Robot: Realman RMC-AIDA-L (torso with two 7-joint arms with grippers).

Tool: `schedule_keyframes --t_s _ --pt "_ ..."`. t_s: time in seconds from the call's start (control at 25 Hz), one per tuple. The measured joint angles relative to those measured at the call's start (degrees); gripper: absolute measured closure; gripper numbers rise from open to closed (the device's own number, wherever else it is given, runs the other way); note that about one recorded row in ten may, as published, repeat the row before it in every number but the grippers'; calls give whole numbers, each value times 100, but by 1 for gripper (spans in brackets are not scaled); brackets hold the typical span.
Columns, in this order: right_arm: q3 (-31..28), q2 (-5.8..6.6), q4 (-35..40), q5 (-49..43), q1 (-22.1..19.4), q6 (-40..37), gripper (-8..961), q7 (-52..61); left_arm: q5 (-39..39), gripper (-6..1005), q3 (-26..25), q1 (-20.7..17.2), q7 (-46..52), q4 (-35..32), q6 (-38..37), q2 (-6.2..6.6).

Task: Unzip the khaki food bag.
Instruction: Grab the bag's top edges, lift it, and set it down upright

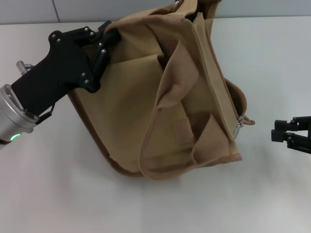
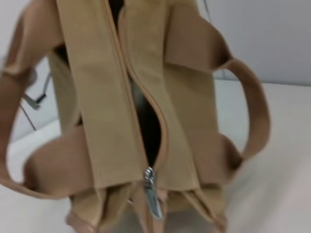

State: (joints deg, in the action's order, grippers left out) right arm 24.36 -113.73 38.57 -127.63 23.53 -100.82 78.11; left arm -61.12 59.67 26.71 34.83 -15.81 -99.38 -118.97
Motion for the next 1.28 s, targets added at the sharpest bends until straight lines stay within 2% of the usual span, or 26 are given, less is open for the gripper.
schedule_keyframes --t_s 0.04,0.16,0.36,0.52,0.8,1.0,1.28 --pt "-5 -24 35 0 -9 65 873 -74 10 950 0 0 19 0 0 -1" --pt "-55 -121 63 11 37 200 667 -402 14 950 1 11 61 0 1 -3" --pt "-47 -343 101 53 184 334 444 -820 14 950 0 22 75 6 8 -3" --pt "-30 -502 106 87 311 601 447 -1101 14 950 0 34 117 8 17 -3" --pt "18 -528 -145 363 441 729 452 -1543 34 950 0 59 126 8 77 3" --pt "26 -513 -150 404 445 706 526 -1602 48 951 0 65 125 8 111 6" --pt "24 -483 -156 396 465 711 783 -1600 52 951 -8 106 124 8 143 6"
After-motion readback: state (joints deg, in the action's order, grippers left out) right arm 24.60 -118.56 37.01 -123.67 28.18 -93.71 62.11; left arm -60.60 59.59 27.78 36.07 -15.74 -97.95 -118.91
